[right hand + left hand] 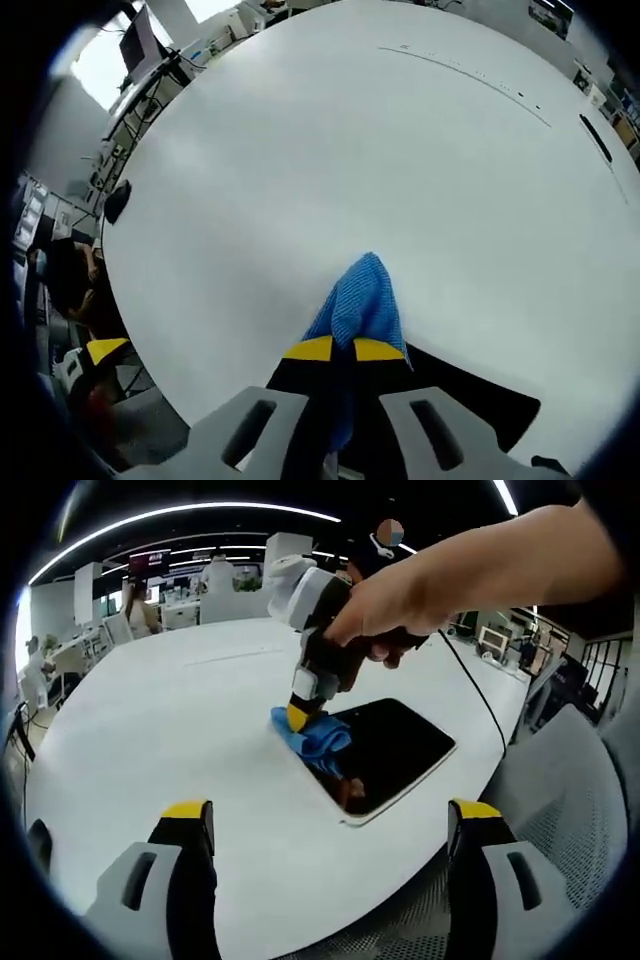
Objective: Wipe the mirror surface with the cleaning cloth until all visible marks leave the cleaned area.
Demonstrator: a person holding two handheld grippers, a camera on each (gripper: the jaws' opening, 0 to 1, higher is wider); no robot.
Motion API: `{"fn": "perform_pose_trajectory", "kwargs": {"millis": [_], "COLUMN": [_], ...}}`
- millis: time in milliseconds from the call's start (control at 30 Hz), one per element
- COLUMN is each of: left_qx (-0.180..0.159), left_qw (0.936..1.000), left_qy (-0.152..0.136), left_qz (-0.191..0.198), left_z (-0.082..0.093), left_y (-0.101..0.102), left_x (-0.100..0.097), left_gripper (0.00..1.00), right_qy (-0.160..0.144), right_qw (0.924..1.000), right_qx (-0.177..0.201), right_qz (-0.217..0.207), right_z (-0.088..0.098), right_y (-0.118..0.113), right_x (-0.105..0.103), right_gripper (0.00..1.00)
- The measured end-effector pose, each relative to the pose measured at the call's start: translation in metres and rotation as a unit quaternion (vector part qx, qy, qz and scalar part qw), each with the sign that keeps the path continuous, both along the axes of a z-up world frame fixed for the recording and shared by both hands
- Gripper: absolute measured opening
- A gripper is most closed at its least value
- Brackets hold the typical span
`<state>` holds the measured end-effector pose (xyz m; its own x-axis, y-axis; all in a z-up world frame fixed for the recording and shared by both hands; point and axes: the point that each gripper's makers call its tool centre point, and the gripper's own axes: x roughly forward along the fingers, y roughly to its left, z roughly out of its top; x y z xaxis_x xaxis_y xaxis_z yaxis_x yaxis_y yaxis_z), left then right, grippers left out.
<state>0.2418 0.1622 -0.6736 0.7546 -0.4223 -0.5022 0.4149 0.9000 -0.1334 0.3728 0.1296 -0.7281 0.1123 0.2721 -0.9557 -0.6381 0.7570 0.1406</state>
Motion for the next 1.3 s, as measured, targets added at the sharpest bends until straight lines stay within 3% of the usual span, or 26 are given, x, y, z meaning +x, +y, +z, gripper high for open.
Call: {"fn": "perform_pose_trajectory", "kwargs": {"millis": [233,500,1300], "left_qx": [-0.007,-0.014,-0.017], "left_qw": [1.0000,0.9997,0.9994], "left_qy": [0.003,0.010,0.018], "left_qz": [0.007,0.015,0.023], "left_z": [0.000,0.000,0.001], "left_y": [0.001,0.002,0.004], "left_x": [0.001,0.000,-0.006], "left_gripper": [0.97,0.99,0.99], "right_qy": [0.003,0.005,0.015], "right_qw": [0.9999,0.9999,0.9998], "right_qx": [-0.002,0.003,0.008], "right_qz": [-0.009,-0.013,-0.012], "right_z": [-0.007,-0.002,-0.013], "right_y": [0.000,-0.006,-0.006], "right_x": [0.002,-0.015,-0.027], "right_gripper": [0.00,0.00,0.00]}}
